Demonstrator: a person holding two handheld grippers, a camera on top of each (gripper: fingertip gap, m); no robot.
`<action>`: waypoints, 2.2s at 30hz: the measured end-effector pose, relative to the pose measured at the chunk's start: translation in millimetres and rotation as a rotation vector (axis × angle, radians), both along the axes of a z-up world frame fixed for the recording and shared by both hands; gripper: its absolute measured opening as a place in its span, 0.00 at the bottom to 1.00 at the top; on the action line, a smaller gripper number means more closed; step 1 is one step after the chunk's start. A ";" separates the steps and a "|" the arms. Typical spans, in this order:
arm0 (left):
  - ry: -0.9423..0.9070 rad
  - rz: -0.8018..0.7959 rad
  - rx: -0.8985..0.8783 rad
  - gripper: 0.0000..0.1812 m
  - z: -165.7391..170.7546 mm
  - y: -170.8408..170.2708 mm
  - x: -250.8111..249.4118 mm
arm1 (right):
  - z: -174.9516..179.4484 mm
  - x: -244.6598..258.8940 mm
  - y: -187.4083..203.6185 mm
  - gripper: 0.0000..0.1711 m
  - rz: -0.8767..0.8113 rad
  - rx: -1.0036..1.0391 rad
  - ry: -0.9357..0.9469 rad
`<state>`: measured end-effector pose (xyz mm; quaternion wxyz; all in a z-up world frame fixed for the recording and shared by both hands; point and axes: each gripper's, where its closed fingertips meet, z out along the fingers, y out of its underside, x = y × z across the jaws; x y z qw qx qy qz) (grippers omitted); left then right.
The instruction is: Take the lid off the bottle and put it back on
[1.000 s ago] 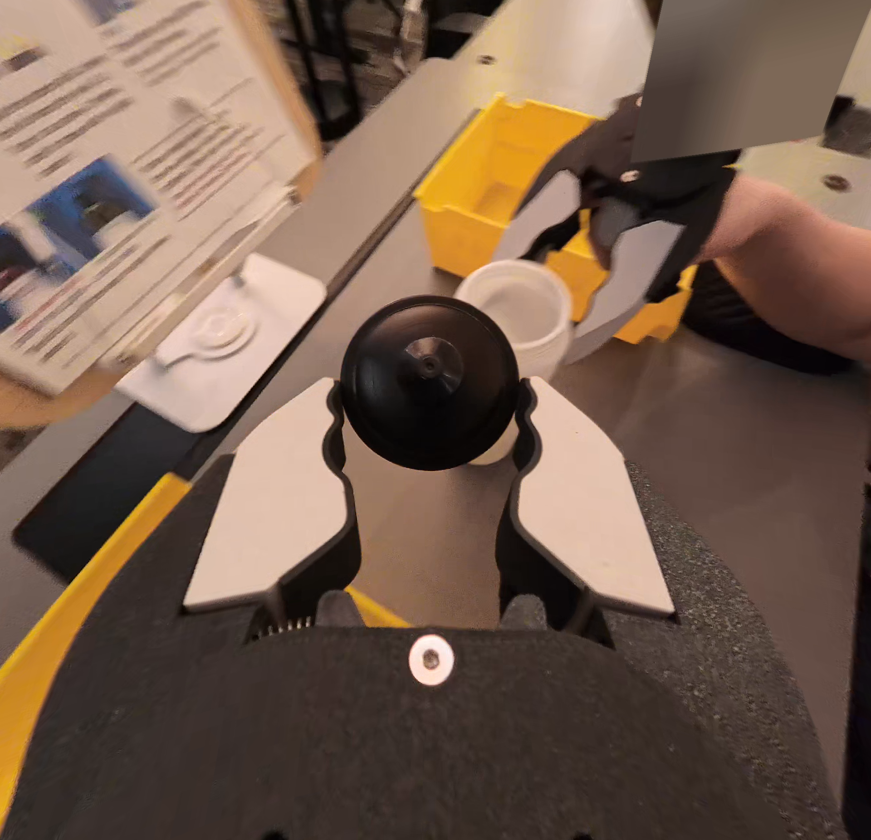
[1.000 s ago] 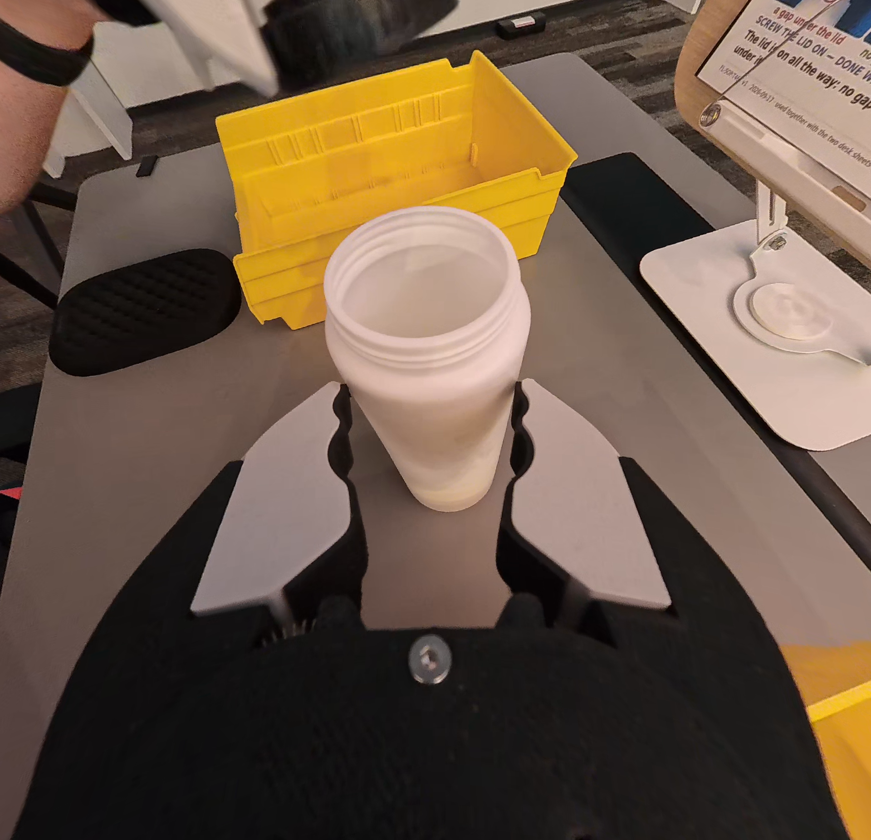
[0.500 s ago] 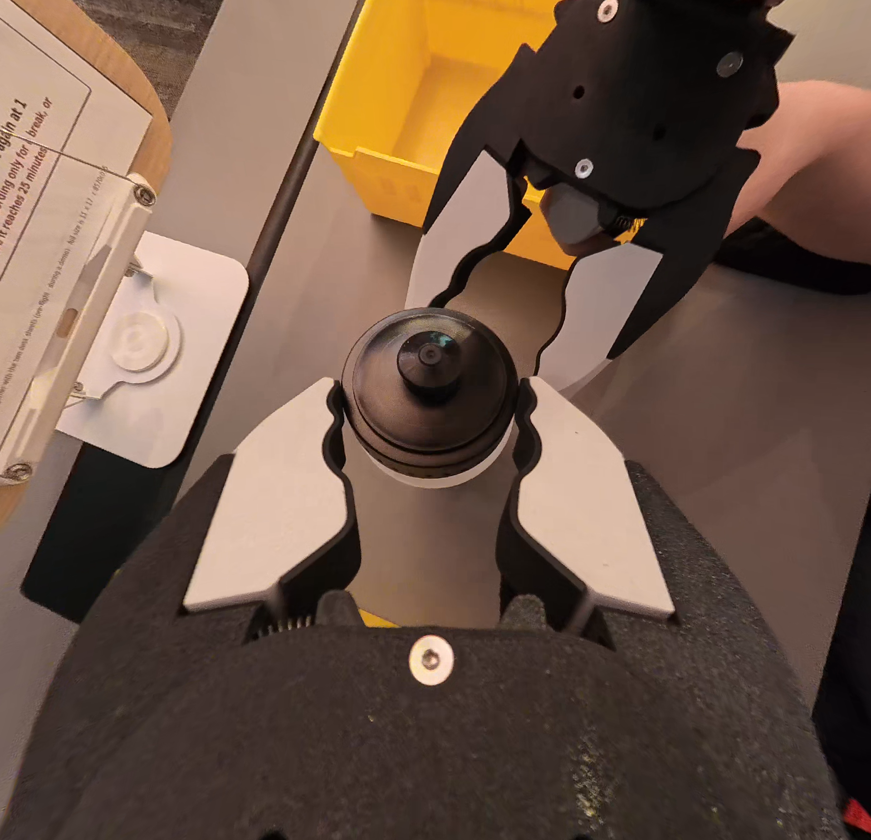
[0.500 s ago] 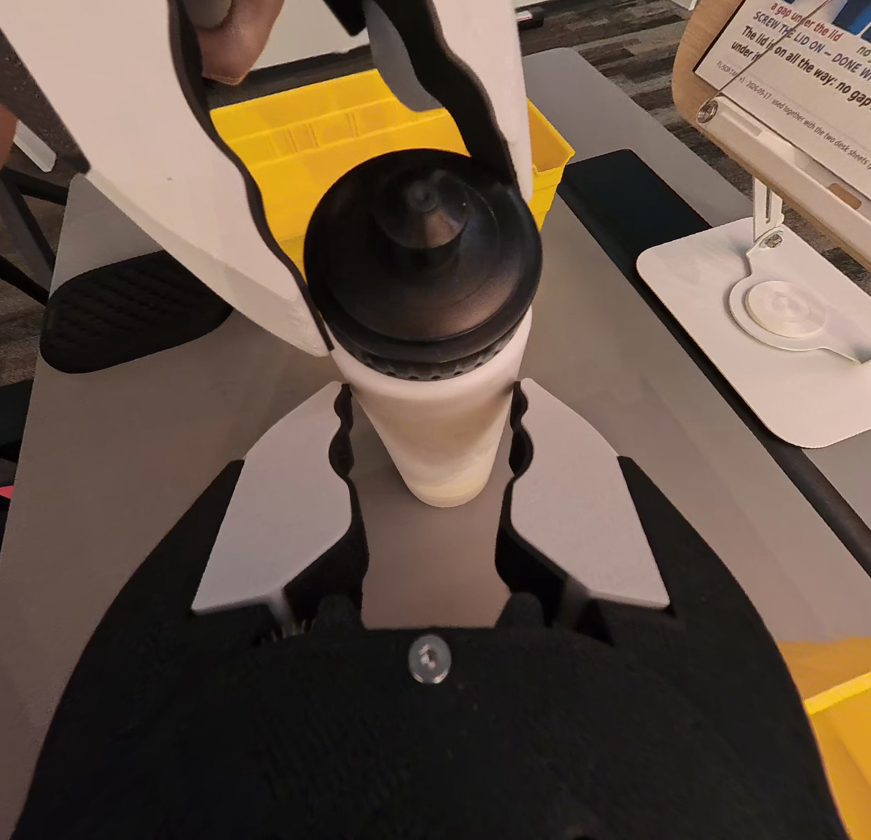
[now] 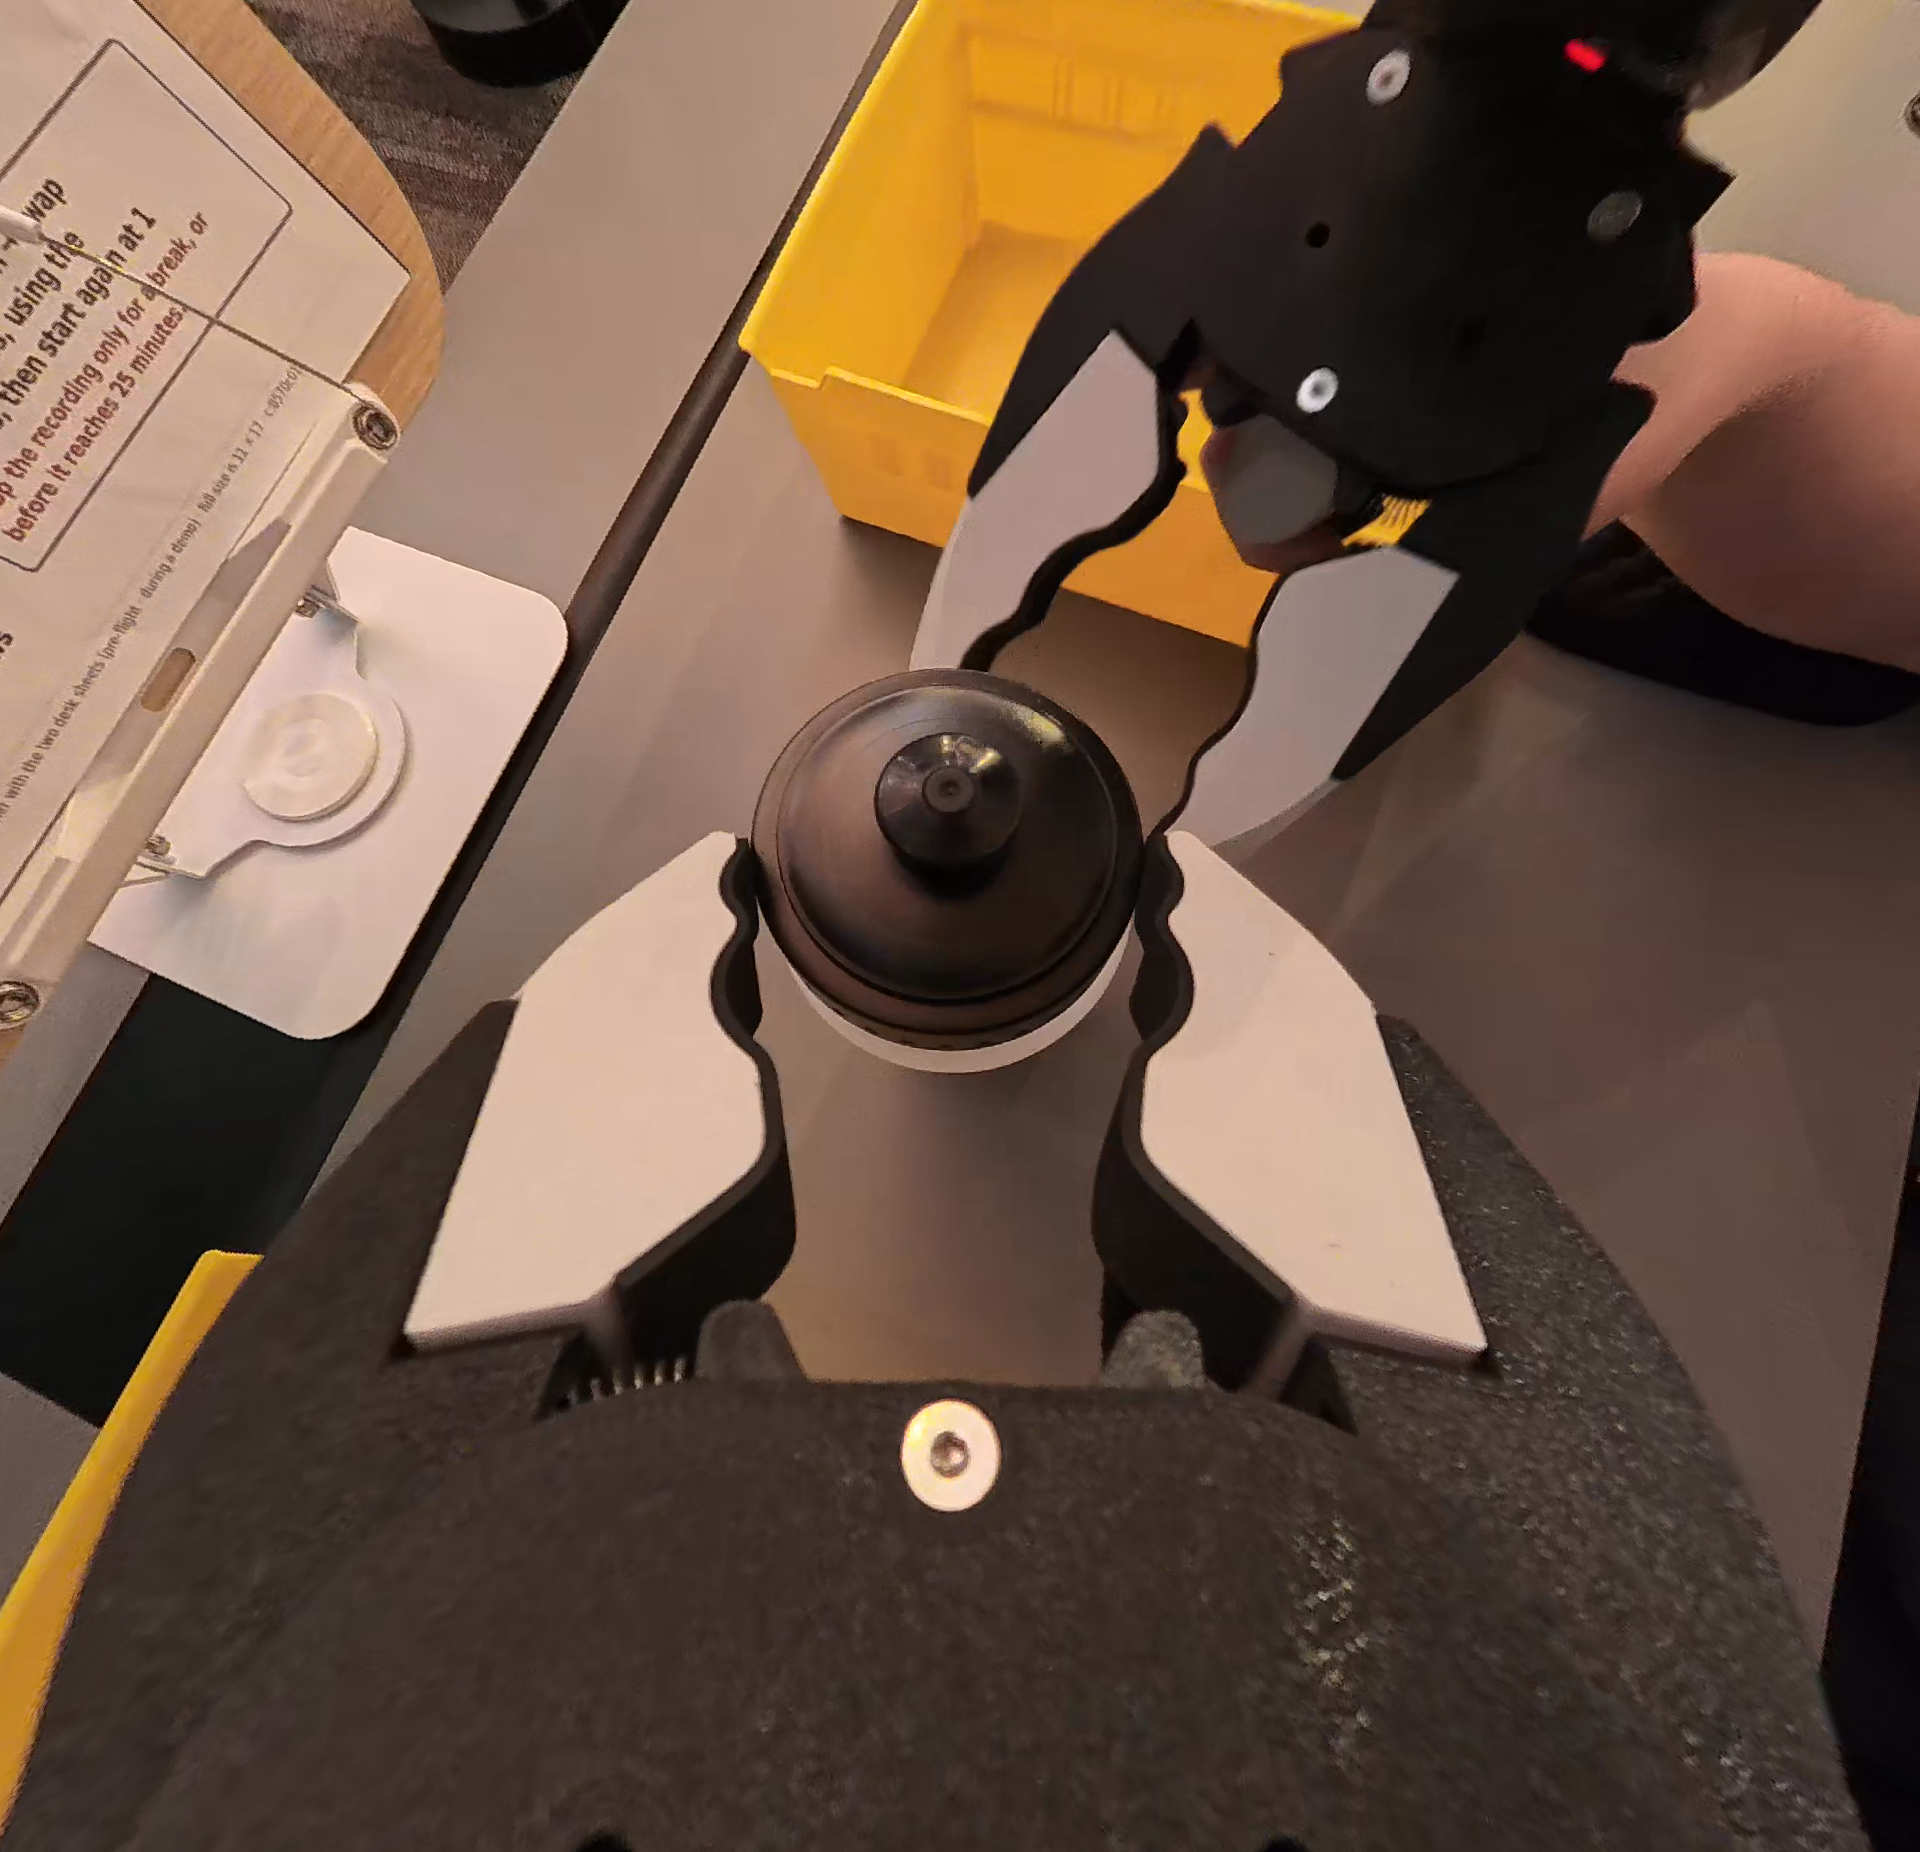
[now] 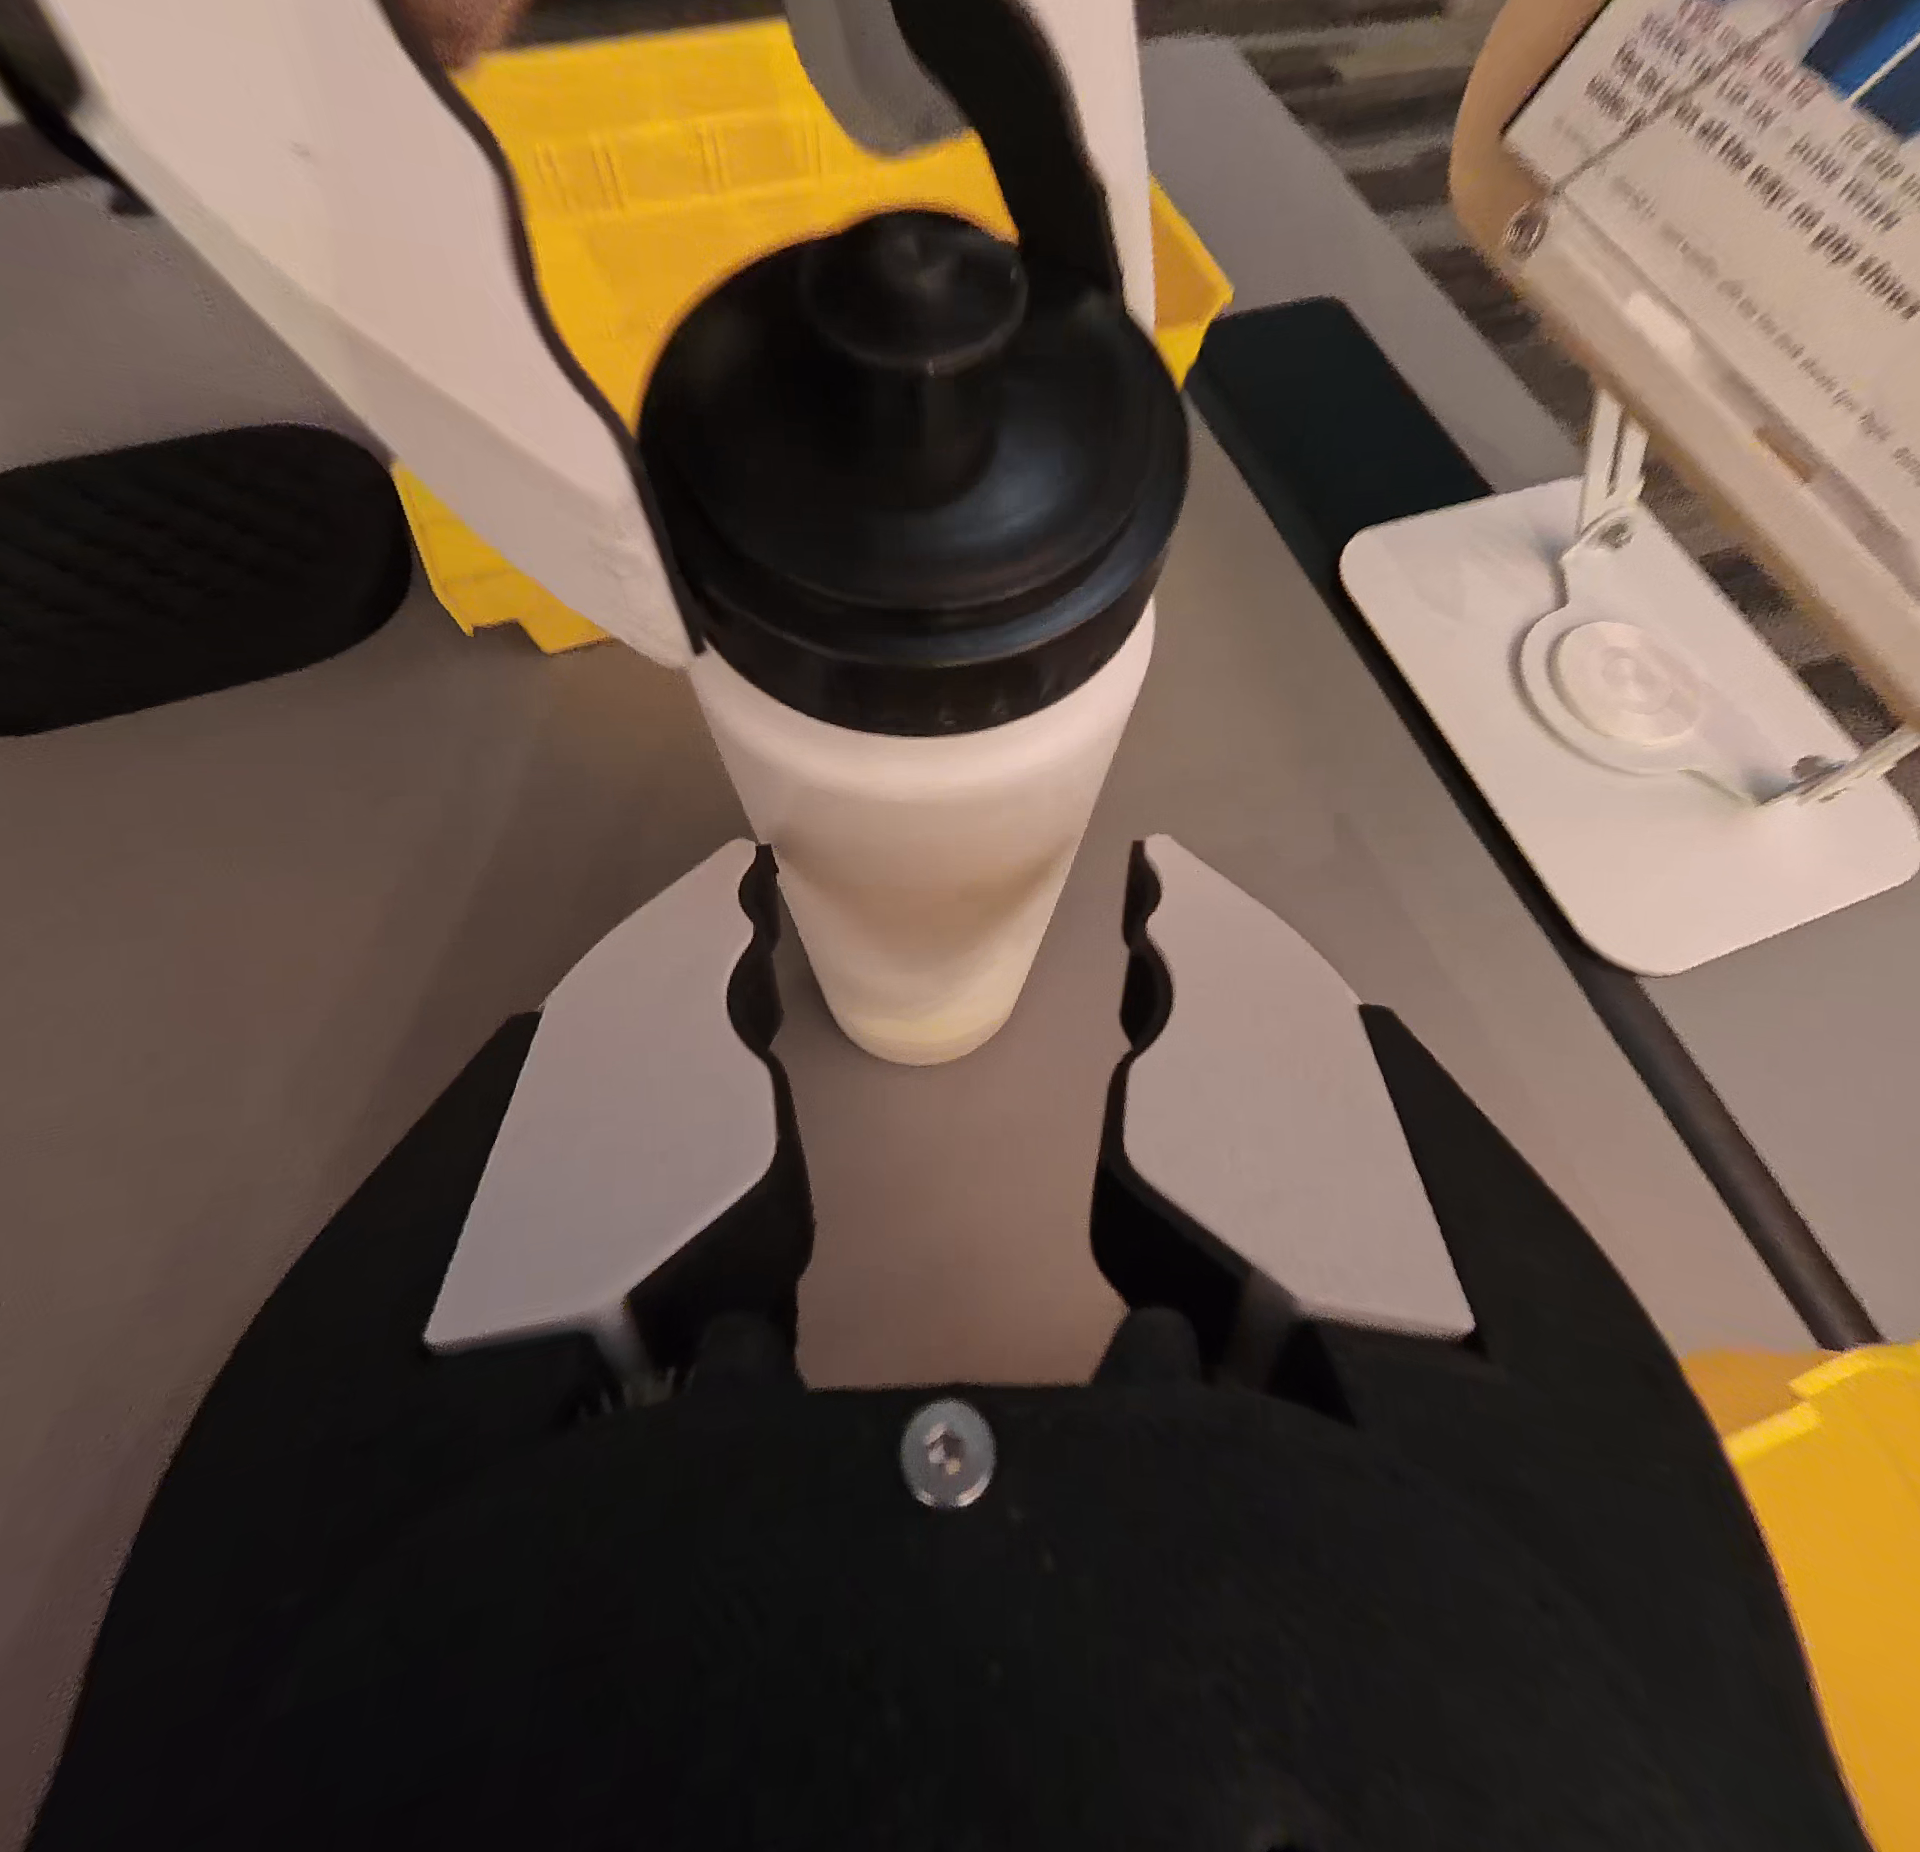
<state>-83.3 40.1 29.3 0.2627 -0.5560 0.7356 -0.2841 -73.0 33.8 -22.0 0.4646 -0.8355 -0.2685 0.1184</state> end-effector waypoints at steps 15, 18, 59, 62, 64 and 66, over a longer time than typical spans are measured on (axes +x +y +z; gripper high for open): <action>-0.068 0.036 0.008 0.56 -1.8 5.4 -3.2 | 58.5 -1.8 -3.0 0.38 0.085 0.233 0.291; -0.155 0.092 -0.052 0.62 -6.8 5.5 -10.0 | 59.9 -3.9 -3.1 0.38 0.089 0.238 0.278; -0.521 0.012 -0.153 0.54 -100.6 -70.3 31.9 | 45.4 -21.4 -51.5 0.44 0.289 0.000 0.054; -0.510 0.068 -0.127 0.54 -101.3 -70.4 32.3 | 45.8 -21.4 -54.6 0.44 0.295 -0.006 0.056; -0.508 0.100 -0.125 0.54 -101.7 -68.7 31.8 | 46.9 -22.4 -53.0 0.44 0.270 -0.004 0.054; -0.504 0.124 -0.129 0.54 -102.1 -66.6 31.4 | 49.2 -22.4 -48.5 0.44 0.223 0.014 0.038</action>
